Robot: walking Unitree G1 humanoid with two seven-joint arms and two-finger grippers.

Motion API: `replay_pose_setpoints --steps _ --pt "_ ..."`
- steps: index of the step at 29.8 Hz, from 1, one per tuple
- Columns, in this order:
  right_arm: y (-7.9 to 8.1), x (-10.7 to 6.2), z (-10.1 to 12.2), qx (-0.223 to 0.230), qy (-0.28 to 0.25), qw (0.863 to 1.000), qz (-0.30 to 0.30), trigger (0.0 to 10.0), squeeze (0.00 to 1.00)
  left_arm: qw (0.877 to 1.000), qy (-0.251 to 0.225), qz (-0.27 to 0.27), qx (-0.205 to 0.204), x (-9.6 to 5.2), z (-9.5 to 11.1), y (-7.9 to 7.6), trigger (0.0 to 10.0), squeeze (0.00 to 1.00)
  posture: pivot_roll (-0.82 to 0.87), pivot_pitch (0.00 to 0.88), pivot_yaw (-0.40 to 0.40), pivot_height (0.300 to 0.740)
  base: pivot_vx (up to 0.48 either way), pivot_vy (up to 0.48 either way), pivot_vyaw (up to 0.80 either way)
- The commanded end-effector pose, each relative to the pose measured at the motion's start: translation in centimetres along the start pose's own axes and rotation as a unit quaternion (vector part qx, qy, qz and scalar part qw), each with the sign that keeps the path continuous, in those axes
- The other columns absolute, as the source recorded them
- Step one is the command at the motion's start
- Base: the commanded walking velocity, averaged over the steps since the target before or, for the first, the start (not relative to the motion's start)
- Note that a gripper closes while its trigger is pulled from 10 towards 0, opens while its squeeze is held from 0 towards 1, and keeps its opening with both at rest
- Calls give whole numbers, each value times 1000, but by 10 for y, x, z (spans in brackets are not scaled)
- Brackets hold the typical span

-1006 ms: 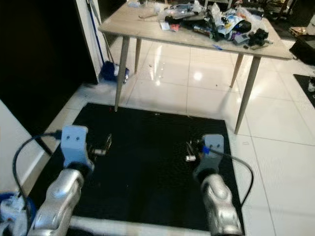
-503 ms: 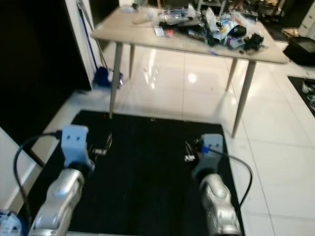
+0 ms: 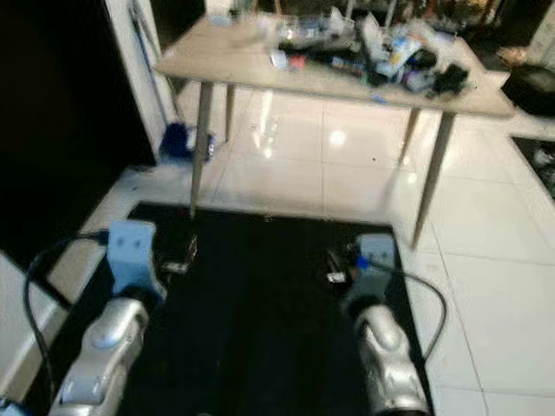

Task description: Picking trash to rubbish bin

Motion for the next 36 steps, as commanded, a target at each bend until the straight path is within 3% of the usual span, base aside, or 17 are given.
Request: replay_pose_setpoints --steps 1,36 --pt "-9 -4 -4 -3 11 1000 -12 10000 0 1000 7 -4 5 -2 -5 -2 10000 0 4 119 -40 740 281 0 0" --pt "-5 3 0 -8 8 1000 -3 10000 0 1000 1 6 6 3 0 1 10000 0 2 138 -57 740 282 0 0"
Point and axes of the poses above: a point about 5 cm out from each wrist's last joint towards the gripper, its own x axis pointing out of the wrist towards the gripper, its own z axis along the axis of the wrist's last joint, y = z × x, the point moved 5 cm from there along x, pointing out of the wrist towards the gripper, and after that the axes turned 11 degrees about x, right-handed, at the moved point
